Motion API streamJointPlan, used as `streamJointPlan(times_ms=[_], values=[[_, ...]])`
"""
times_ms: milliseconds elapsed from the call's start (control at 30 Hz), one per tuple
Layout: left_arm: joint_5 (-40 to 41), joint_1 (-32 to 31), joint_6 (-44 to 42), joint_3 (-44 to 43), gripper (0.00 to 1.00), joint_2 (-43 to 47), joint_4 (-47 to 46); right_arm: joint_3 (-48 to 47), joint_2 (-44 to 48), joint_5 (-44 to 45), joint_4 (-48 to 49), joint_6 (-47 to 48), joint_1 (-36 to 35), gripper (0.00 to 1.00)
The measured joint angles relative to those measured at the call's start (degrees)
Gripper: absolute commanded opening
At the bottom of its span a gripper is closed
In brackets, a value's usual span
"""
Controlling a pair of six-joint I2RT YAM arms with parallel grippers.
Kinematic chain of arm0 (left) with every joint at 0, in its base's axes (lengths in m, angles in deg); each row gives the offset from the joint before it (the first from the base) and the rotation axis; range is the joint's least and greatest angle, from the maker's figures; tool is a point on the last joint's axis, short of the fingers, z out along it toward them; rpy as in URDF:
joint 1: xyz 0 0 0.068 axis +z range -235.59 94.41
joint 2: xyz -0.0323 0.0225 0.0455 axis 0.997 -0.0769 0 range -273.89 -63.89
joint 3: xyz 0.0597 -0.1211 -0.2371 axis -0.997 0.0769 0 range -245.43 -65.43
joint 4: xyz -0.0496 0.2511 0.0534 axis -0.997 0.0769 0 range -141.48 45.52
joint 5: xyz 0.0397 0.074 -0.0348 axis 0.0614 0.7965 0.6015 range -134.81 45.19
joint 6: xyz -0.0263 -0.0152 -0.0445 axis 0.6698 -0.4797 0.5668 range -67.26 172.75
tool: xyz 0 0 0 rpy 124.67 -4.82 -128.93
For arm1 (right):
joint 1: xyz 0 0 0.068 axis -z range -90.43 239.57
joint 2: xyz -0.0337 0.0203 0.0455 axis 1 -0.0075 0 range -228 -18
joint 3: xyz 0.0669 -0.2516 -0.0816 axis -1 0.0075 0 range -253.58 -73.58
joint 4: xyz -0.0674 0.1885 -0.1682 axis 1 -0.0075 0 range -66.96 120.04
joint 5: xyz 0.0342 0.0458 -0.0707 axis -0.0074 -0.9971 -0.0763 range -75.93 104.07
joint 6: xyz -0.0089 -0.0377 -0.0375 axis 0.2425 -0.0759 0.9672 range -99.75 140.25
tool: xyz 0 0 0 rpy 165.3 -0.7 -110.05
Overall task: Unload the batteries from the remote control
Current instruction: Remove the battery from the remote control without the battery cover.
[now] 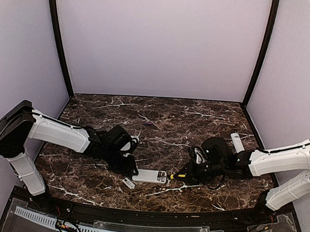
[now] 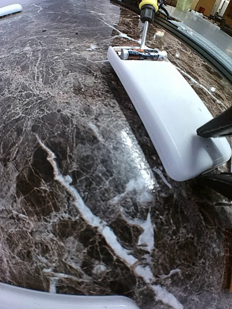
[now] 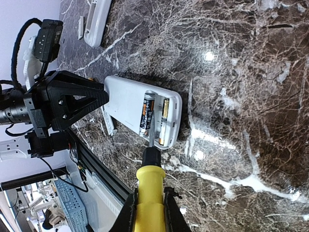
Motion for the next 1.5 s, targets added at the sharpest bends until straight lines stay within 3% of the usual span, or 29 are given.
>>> streamJointPlan(times_ms=[600, 1500], values=[[0.0, 0.0, 0.0, 0.0, 0.24, -0.1, -0.3, -1.4, -0.7, -0.2, -2.2, 1.6, 0.0, 0.0], [0.1, 0.0, 0.1, 0.0, 0.24, -0.1, -0.4, -17.2, -6.8, 9.0, -22.9, 9.3, -5.3, 0.0]])
